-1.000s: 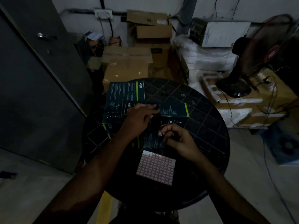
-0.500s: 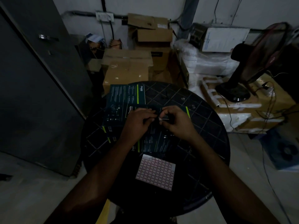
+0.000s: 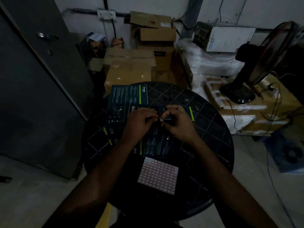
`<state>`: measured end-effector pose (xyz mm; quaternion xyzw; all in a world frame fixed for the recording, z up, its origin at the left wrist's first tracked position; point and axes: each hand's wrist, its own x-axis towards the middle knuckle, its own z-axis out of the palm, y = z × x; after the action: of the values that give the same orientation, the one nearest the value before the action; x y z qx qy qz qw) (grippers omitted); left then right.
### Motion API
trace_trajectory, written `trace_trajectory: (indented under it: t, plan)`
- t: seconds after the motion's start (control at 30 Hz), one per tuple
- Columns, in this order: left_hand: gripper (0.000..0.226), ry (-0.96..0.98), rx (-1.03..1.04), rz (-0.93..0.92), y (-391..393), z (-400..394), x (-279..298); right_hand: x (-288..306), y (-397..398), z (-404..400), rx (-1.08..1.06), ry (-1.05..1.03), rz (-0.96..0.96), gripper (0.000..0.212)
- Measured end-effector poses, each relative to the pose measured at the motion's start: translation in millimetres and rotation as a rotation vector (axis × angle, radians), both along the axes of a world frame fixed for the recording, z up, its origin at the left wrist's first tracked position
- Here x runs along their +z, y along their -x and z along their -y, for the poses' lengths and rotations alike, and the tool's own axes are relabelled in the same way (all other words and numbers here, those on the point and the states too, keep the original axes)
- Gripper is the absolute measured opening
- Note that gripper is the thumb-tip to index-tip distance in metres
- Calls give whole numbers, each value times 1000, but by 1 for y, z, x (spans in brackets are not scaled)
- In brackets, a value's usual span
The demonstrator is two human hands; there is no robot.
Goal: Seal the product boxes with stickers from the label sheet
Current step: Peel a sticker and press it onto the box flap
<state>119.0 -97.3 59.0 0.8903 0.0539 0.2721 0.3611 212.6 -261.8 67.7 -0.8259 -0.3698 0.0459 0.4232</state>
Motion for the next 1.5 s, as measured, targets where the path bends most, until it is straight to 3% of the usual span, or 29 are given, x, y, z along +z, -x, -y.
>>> trace_trajectory:
  t: [0.73,0.97,1.07,1.13,1.3,1.5]
  plan:
    - [16,25,10,-13,-5,-4,1,-12,3,-11,-170,-98,116,7]
    - [17,44,12,-3,-6,-5,1,-13,4,-17,-241,-79,119,22]
    - [18,45,17,-3,-7,-5,0,-10,1,-17,-307,-121,102,48]
    - [17,42,16,-9,-7,-5,0,-7,1,-15,-308,-126,157,54]
    - [17,17,15,-40,-9,-6,1,-11,14,-9,-163,-28,390,13]
    - [16,-6,13,-30,-6,-5,1,-11,12,-7,-168,-7,363,12]
